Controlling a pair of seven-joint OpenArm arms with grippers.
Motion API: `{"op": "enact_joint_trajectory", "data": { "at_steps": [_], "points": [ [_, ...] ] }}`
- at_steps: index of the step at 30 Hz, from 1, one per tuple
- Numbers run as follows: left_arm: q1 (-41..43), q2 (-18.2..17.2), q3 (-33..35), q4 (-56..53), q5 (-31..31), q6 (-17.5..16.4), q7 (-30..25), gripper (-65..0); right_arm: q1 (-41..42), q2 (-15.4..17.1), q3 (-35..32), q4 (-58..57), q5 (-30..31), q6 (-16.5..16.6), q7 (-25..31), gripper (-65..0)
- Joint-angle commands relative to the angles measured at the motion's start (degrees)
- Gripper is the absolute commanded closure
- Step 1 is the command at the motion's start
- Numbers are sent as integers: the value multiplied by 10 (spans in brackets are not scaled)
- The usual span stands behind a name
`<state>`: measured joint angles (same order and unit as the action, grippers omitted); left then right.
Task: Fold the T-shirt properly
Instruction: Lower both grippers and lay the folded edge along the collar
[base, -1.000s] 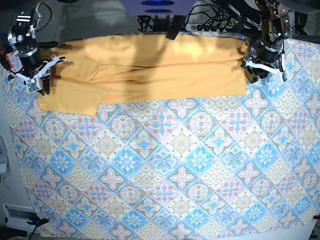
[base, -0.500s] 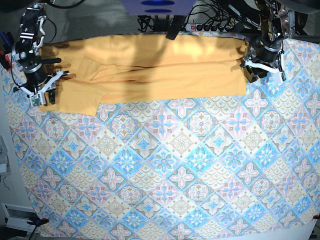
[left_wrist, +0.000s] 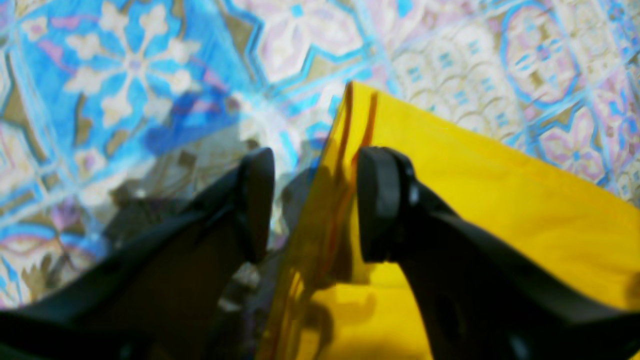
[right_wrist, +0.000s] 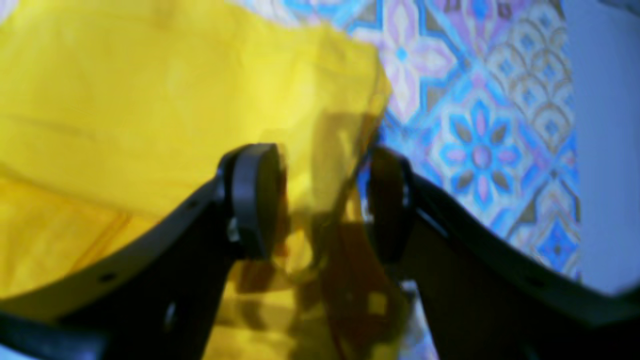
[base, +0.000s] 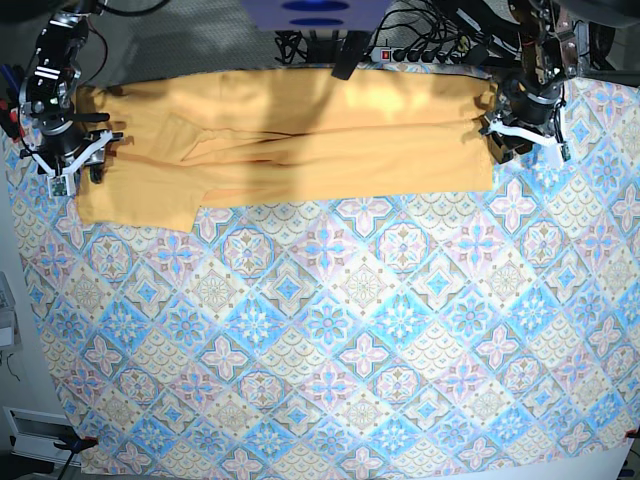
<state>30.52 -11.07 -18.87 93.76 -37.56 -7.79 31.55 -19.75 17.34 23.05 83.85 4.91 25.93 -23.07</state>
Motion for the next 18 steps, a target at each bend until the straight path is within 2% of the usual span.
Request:
{"op": "enact_joint_trajectory", "data": {
  "at_steps": [1,3,8,10,14,18],
  "points": [
    [0,-5,-3,6,-4,-3,-11,-275,3,12,4,1,5,-1,13,-280],
    [-1,-5,-3,4,-4,-3,-11,-275,3,12,4,0,5,0,13,-228],
    [-14,-5,-2,2,-4,-3,-11,-275,3,12,4,1,5,0,10,-11],
    [-15,-5,-2,2,-4,-3,-11,-275,-1,12,4,1,5,10,10,-1],
    [-16,-5,-2,2,-3,-3,-11,-275,-3,11,10,20,6,56,10,-1],
    [-16,-5,-2,2,-3,-3,-11,-275,-34,11,21,62,6,58,9,-2]
  ]
}}
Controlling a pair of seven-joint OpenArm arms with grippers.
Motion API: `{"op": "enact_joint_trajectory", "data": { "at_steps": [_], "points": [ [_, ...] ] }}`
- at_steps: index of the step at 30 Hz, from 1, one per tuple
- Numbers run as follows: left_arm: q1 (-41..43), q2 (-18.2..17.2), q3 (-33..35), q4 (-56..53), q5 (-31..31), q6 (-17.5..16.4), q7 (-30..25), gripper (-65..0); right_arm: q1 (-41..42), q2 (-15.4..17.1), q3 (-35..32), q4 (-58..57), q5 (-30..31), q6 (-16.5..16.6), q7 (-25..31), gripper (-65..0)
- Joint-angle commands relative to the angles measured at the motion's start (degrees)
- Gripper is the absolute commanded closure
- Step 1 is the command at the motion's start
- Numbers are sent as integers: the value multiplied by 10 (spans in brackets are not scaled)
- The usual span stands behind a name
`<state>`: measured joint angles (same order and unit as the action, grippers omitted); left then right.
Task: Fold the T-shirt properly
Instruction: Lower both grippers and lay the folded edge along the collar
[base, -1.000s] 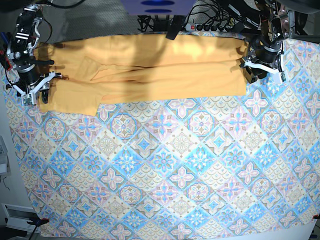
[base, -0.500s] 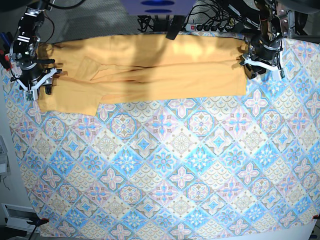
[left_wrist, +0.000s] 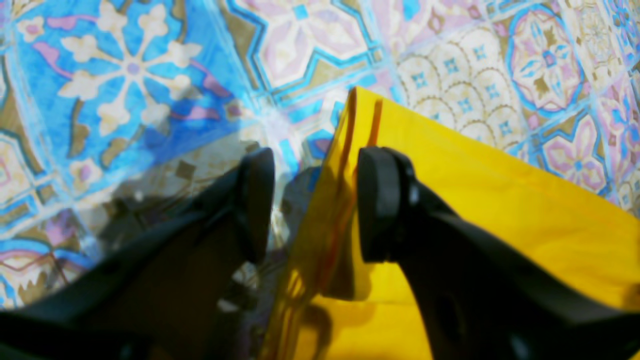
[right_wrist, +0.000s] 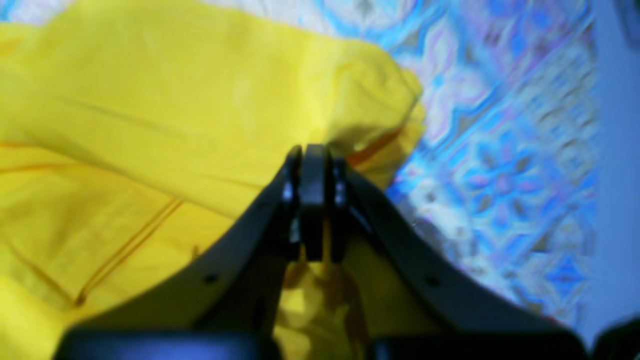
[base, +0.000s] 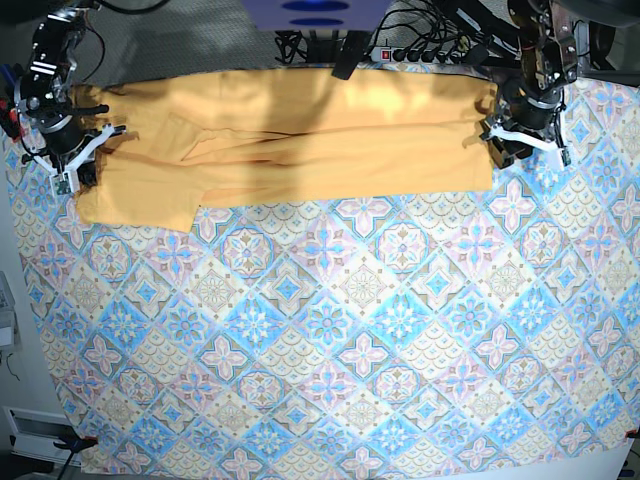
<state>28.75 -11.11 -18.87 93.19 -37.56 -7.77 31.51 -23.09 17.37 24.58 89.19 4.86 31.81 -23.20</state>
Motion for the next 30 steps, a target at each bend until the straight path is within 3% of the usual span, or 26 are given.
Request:
{"op": "enact_joint_trajectory", "data": {
  "at_steps": [1,7,15,24,30],
  "points": [
    [1,-4,-2,7,-3,-4,-10,-275,-8,11,8,20,6,0,10,-2],
    [-7,-4,-3,7,-1,-4,-10,-275,-61,11,38,72,11,1,10,-2],
    [-9,-4,-2,7,0,-4,-10,-275,-106,13,85,78,76,1,10,-2],
    [-9,-4,-2,7,0,-4,-10,-275,-80,29,-12,11,52,1,10,-12],
    [-5,-5,-5,7,0,-4,-10,-275,-65,13,-11,16,2,-2,14,-74]
  ]
}}
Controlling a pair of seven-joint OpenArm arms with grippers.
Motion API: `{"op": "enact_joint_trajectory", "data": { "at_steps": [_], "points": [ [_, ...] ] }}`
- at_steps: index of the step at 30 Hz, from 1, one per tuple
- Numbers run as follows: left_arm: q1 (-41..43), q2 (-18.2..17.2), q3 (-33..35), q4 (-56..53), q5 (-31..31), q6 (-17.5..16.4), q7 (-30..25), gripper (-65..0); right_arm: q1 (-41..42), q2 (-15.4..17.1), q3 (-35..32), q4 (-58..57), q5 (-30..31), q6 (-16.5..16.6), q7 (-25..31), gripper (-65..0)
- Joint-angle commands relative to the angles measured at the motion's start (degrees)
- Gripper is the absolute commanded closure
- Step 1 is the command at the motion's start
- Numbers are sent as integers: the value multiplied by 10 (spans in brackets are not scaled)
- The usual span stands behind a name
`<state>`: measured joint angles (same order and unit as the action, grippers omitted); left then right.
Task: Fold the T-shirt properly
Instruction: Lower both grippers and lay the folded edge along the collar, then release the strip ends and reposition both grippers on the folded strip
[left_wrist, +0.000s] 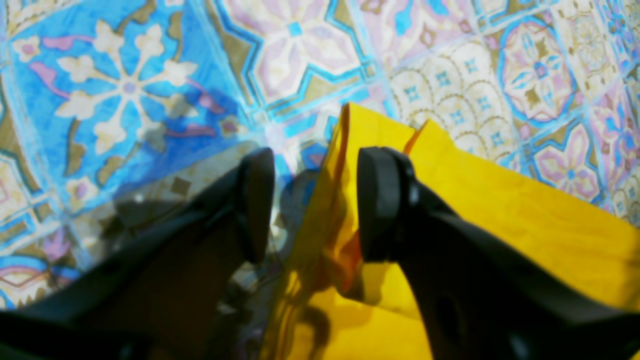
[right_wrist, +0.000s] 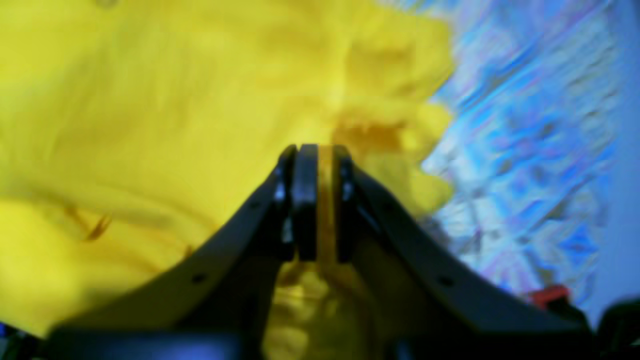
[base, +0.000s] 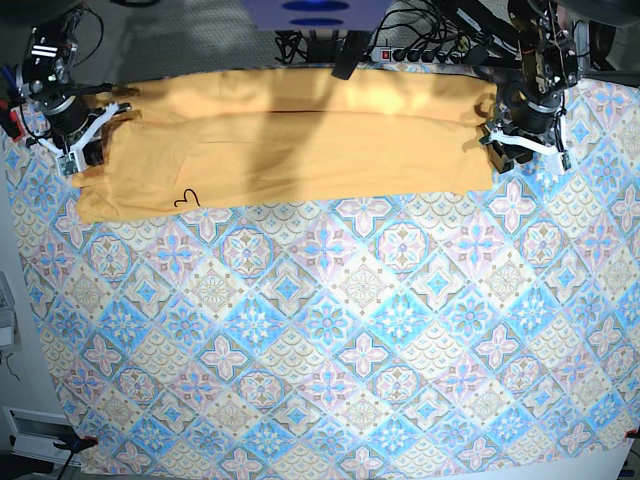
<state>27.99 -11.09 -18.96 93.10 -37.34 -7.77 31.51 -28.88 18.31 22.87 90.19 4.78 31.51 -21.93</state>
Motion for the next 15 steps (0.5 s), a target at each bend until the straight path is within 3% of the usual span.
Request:
{"op": "enact_joint_trajectory", "data": {
  "at_steps": [1,5,8,15],
  "points": [
    [3,-6,-4,7,-2,-4,-10,-275,-7,-1,19,12,3,1,2,-88],
    [3,-6,-4,7,-4,-4,-10,-275,-11,-30,60,57,15,1,18,-149],
    [3,-6,-2,10,-5,-4,-10,-276,-16,-33,57,90,19,2,19,-170],
    [7,-6,-7,8,-3,-3,-10,-276,-28,-28,-42,114,17,4,20,-168]
  ]
}}
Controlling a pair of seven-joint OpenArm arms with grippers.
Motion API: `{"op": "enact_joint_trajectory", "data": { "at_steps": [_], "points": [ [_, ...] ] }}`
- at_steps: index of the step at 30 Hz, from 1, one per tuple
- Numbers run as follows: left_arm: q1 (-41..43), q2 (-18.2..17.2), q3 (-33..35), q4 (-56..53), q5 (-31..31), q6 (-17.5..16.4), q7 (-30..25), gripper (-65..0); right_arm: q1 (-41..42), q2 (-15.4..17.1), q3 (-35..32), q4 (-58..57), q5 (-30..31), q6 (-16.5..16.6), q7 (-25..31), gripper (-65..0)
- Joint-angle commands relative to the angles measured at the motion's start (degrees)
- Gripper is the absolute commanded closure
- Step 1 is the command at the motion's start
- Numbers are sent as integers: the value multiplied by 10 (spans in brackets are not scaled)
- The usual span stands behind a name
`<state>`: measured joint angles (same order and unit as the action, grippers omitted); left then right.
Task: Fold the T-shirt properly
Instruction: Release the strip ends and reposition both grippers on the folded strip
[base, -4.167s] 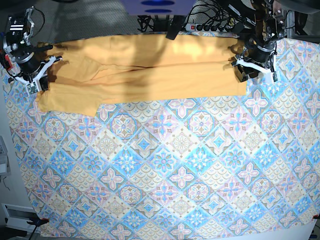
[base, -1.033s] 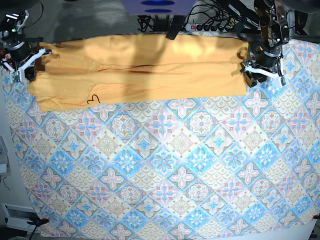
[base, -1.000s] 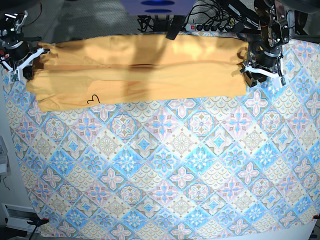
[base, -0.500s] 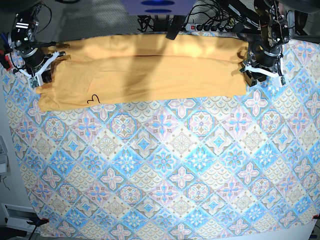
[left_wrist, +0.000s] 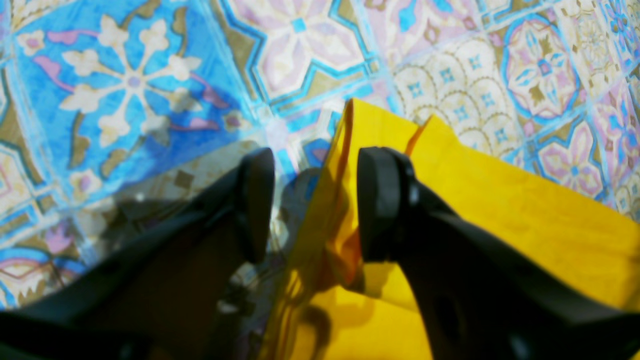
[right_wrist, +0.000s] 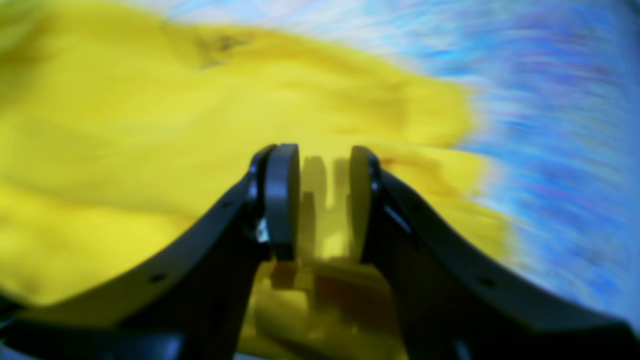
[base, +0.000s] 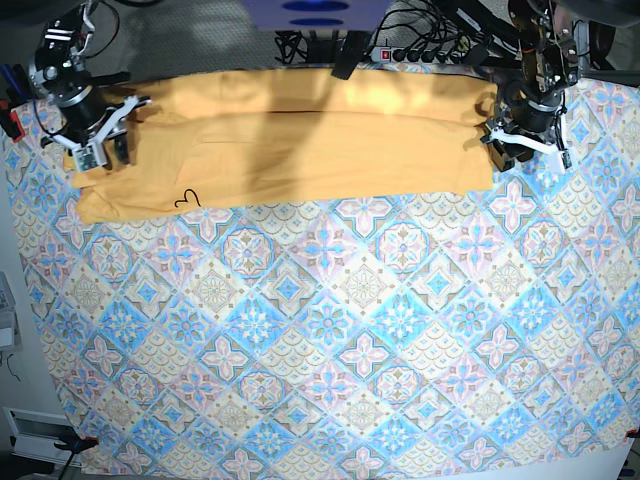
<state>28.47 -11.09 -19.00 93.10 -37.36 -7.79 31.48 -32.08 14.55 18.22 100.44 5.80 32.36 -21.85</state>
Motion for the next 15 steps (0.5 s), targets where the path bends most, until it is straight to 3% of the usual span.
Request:
{"op": "enact_joint_trajectory", "data": {
  "at_steps": [1,4,7,15],
  "points": [
    [2,-6,-6,8,-3,-3,-10,-276,4,14,-10,11,6,-4,19,-169],
    [1,-6,-6,7,-2,-3,-9,-290,4,26,-66,8,6,-4,19,-169],
    [1,-6,-2,7,-4,-3,-3,-360,4,28,-90,8,6,-4,19,-169],
    [-21,-6,-2,10,-6,-4,118,-386,6,26,-96,8,6,-5,19,-169]
  ]
}}
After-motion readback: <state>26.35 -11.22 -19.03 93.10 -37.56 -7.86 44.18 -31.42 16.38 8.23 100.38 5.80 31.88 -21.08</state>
